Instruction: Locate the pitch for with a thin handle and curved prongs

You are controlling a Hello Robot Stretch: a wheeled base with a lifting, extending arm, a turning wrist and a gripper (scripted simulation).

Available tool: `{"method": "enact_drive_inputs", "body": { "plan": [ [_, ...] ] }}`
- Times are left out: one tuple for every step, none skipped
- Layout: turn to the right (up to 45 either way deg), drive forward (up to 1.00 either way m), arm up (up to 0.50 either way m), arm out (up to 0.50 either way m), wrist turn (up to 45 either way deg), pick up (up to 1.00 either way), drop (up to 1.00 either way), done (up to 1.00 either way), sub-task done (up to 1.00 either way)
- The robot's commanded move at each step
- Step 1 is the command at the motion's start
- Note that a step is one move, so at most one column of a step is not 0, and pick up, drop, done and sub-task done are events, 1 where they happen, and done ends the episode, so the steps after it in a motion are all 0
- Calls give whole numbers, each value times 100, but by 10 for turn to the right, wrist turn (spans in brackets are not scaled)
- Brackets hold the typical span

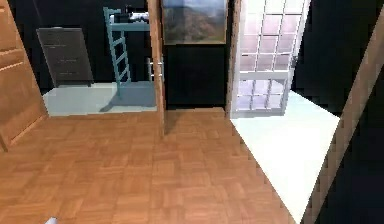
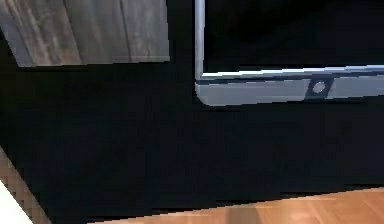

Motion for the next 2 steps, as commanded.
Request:
{"method": "enact_drive_inputs", "body": {
  "plan": [
    [0,80,0,0,0,0,0,0,0],
    [420,0,0,0,0,0,0,0,0]
  ]
}}
